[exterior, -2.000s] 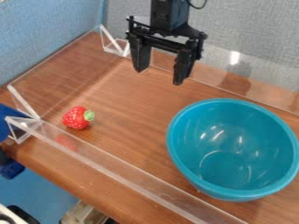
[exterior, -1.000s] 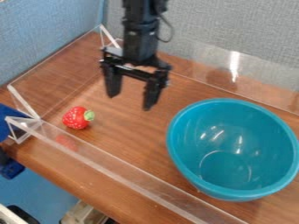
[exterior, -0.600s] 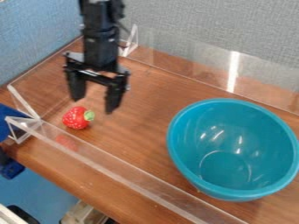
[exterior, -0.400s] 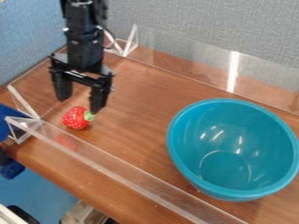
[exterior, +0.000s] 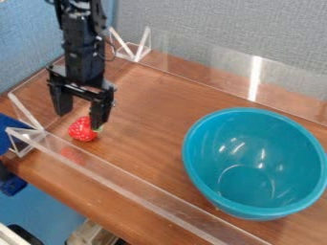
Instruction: Put the strawberry in the blue bowl
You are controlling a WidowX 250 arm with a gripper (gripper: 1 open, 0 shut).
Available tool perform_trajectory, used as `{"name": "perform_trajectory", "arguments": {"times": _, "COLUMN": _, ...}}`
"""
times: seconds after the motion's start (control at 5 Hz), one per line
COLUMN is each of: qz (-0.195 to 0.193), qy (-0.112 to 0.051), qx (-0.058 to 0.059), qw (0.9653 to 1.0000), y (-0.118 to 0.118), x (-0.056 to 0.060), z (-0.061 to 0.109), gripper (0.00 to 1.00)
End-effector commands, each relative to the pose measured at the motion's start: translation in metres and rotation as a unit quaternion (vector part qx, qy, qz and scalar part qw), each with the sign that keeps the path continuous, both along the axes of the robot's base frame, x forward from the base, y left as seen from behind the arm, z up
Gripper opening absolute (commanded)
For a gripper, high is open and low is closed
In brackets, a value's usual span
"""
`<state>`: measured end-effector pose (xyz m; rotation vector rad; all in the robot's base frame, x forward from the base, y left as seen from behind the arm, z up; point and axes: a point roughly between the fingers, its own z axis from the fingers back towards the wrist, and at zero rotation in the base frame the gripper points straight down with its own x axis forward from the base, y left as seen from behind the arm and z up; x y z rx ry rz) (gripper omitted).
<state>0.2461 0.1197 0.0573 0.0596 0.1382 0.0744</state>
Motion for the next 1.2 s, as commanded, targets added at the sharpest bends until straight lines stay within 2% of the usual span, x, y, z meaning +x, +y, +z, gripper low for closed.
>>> {"name": "perform_trajectory", "arguments": {"times": 0.0, "qz": 0.008, "qy": -0.014, "qx": 0.005, "qw": 0.9999, "y": 0.005, "x": 0.004, "z": 0.0, "gripper": 1.0}}
{"name": "perform_trajectory", "arguments": {"times": 0.4, "qz": 0.009, "qy": -0.01, "qx": 0.004, "qw": 0.9999, "y": 0.006, "x": 0.008, "z": -0.015, "gripper": 1.0}}
{"name": "perform_trajectory", "arguments": {"times": 0.8, "qz": 0.009, "qy": -0.014, "qx": 0.002, "qw": 0.9999, "y": 0.006, "x": 0.01, "z": -0.016, "gripper": 1.0}}
{"name": "perform_trajectory", "arguments": {"times": 1.0, "qz": 0.01, "qy": -0.018, "qx": 0.001, "qw": 0.9998, "y": 0.006, "x": 0.01, "z": -0.015, "gripper": 0.0}}
